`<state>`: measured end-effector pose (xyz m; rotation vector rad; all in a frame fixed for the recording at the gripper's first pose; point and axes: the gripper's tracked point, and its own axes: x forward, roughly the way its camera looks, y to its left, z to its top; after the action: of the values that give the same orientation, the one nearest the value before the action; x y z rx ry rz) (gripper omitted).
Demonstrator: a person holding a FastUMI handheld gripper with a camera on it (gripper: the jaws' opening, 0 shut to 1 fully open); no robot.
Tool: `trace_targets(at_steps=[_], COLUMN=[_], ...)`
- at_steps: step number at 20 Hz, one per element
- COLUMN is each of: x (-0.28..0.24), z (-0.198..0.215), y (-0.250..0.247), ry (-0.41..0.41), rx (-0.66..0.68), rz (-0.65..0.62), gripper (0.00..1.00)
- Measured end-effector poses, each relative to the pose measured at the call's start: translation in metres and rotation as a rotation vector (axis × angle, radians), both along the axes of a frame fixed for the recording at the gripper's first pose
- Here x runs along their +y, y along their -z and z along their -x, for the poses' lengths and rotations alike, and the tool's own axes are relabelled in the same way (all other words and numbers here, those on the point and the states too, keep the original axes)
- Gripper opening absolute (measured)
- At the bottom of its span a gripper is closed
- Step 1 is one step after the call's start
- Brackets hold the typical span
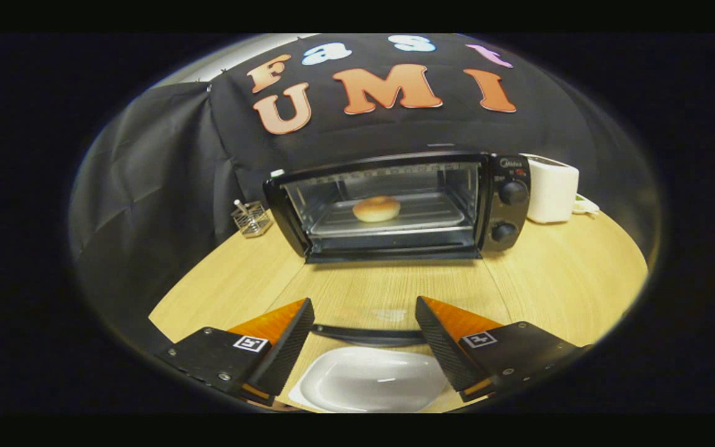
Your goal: Open the toaster oven, put the food inside, and close the toaster oven door.
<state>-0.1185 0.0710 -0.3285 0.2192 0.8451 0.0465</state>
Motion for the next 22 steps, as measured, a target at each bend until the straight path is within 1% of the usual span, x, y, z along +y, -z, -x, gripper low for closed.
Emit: trace_targets(at_steps=[5, 9, 10, 12, 14, 17, 22], x=[0.0, -0.007, -0.009, -0.008, -0.009, -0.008, -0.011], z=[0.031, 0.041, 0.04, 0.035, 0.034, 0.033, 0.027], y=[0.019, 0.036, 0.036, 0.035, 0.032, 0.033, 0.023], ry=[0.015, 0.043, 0.053, 0.049, 0.042, 0.05, 0.082], rx=[0.065, 0.136, 0.134, 0.14, 0.15, 0.172, 0.148], rz=[0.052, 0.073, 0.08, 0.095, 0.102, 0.079, 0.062], gripper=[0.97, 0.97, 0.97, 0.95, 0.95, 0.94, 0.94])
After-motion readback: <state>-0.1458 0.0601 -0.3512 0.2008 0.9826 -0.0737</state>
